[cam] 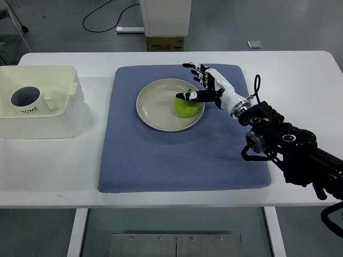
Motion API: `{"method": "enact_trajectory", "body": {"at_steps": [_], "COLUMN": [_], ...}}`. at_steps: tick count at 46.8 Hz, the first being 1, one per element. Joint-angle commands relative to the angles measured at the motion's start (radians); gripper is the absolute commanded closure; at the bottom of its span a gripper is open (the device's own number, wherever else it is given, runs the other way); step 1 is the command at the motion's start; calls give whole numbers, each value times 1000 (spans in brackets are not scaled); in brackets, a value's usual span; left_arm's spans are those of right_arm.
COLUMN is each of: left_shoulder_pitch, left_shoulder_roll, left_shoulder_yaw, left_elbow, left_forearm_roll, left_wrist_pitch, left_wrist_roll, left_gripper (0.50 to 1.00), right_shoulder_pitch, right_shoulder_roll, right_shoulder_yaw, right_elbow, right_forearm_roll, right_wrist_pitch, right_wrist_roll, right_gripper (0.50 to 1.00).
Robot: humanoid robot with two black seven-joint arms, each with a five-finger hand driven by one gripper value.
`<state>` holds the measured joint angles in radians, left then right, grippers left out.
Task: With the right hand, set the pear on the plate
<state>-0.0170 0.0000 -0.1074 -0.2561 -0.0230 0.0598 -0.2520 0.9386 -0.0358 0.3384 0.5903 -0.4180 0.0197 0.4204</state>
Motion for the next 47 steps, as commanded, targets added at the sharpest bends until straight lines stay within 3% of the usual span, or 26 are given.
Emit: {"method": "enact_trajectory", "body": {"at_steps": [1, 16, 28, 36, 47], "left_shoulder_pitch": [0, 0, 0, 0, 0], "left_shoulder_roll": [0, 0, 0, 0, 0], "left_shoulder_yaw": [0, 0, 0, 0, 0], "left_elbow": [0, 0, 0, 0, 0], "left_forearm_roll": [0, 0, 0, 0, 0], "left_wrist_pitch": [0, 0, 0, 0, 0], "left_wrist_roll": [0, -1, 0, 0, 0], "left_gripper": [500, 500, 500, 500, 500], "right_shoulder_pitch": [-3, -40, -96, -124, -146], "right_shoulder_roll": [-22, -79, -67, -36, -27], "right_shoulder_yaw": [2, 122, 333, 494, 665], "right_elbow": [2, 3, 8, 9, 16], "right_forearm_roll": [37, 64, 61, 53, 51], "right_wrist_pitch": [0, 0, 0, -1, -1], "right_wrist_roll": [0, -9, -143, -198, -181], "right_gripper": [500, 500, 500, 500, 500]}}
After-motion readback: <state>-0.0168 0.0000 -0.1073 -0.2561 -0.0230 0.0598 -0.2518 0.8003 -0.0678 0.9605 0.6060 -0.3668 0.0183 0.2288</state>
